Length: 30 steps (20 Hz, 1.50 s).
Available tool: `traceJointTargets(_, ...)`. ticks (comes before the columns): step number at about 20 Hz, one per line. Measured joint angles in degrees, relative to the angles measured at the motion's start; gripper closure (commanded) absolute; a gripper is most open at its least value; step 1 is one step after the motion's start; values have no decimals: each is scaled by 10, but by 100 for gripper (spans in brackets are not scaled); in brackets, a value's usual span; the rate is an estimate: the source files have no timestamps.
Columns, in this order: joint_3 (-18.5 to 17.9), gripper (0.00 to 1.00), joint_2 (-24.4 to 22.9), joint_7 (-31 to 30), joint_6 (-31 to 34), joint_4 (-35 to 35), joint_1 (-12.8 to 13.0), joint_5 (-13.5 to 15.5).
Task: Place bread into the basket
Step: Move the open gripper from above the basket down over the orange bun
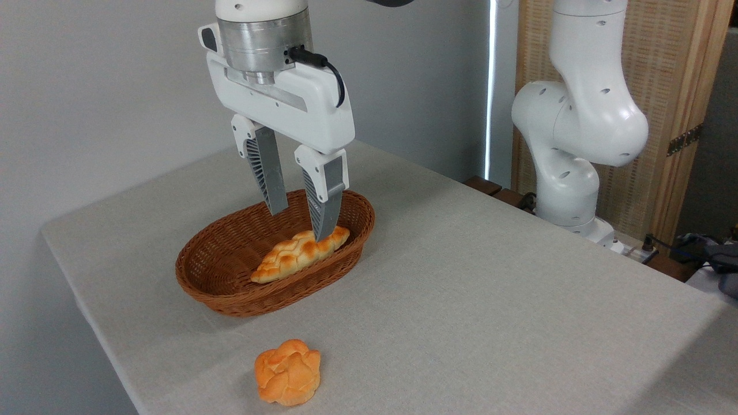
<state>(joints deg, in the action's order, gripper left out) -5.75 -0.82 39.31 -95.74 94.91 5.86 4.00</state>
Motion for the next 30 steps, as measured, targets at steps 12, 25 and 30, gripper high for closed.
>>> traceJointTargets(12,-9,0,27,-3,-24,-4,-10,-2)
traceJointTargets(25,-13,0,0,-3,-137,61,-40,-7)
traceJointTargets(30,-10,0,-26,-3,-207,137,-52,-7)
